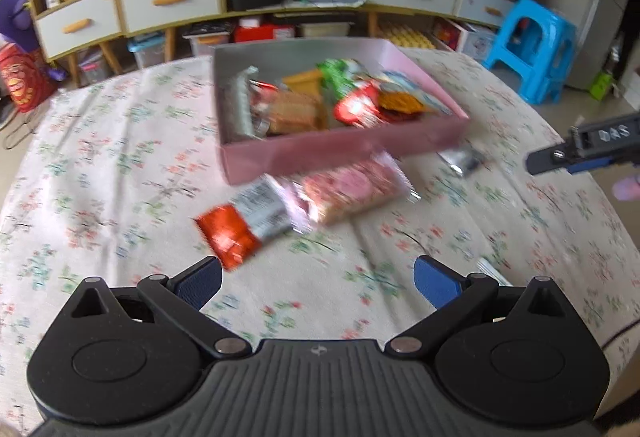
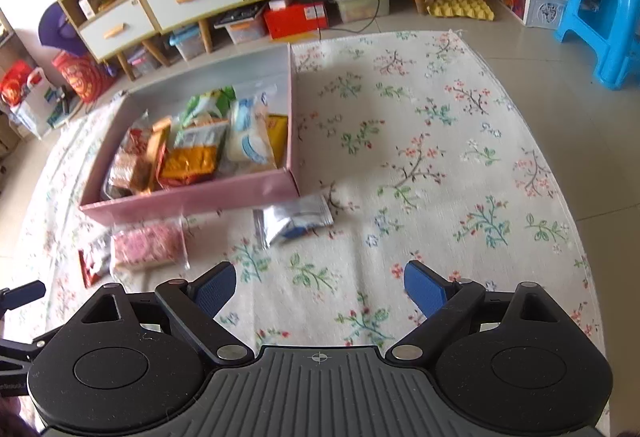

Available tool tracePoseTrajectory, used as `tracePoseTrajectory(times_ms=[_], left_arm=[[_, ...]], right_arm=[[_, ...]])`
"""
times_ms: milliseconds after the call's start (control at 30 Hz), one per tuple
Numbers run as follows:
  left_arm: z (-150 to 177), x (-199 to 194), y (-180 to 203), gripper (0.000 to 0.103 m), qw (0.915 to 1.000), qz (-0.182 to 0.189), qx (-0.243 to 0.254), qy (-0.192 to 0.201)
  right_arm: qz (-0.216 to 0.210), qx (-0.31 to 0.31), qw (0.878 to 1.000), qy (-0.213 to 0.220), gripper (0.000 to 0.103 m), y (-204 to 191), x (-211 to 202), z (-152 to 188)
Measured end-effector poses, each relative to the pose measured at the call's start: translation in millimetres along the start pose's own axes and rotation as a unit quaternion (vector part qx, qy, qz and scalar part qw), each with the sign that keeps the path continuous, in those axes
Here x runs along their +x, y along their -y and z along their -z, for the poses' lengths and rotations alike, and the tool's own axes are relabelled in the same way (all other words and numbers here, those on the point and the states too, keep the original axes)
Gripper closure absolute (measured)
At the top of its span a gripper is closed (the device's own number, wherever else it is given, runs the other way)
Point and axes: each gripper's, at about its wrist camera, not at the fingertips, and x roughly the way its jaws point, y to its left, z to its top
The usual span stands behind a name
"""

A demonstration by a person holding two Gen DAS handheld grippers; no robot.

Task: Organize snacks
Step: 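Move both open tools back over the remaining snacks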

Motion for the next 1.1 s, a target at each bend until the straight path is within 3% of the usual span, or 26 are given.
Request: tracePoseTrajectory(times_ms=[233, 367, 533, 633, 700, 767, 1100], left_arm=[[21, 6, 42, 0.001, 0.9962, 0.073, 0.044, -0.02], [32, 9, 74, 0.005, 0.989, 0.097, 0.108, -0.03], [43, 12, 96, 0.023, 0.9815, 0.089, 0.164, -0.042], [47, 15, 100, 0.035, 0.9791, 0.06, 0.19, -0.041], [47, 16, 97, 0.04, 0.98, 0.06, 0.186, -0.035], [44, 16, 93, 0.051, 0.9824, 0.06, 0.174, -0.033], [19, 29, 64, 0.056, 0.9943, -0.014, 0.104, -0.022]], right_arm=[[0.017, -0.035, 0.999, -0.025, 0.01, -1, 10, 18], [0.015, -0.052, 0.998, -0.037, 0.01, 2, 24, 32], [0.01, -0.082, 0.996, -0.018, 0.01, 0, 39, 43], [0.019, -0.116, 0.993, 0.007, 0.003, -9, 47, 47], [0.012, -0.131, 0.991, 0.026, 0.001, -14, 51, 48], [0.003, -0.132, 0.991, 0.033, 0.001, -18, 54, 45], [-0.002, -0.142, 0.988, 0.055, 0.001, -25, 71, 23]])
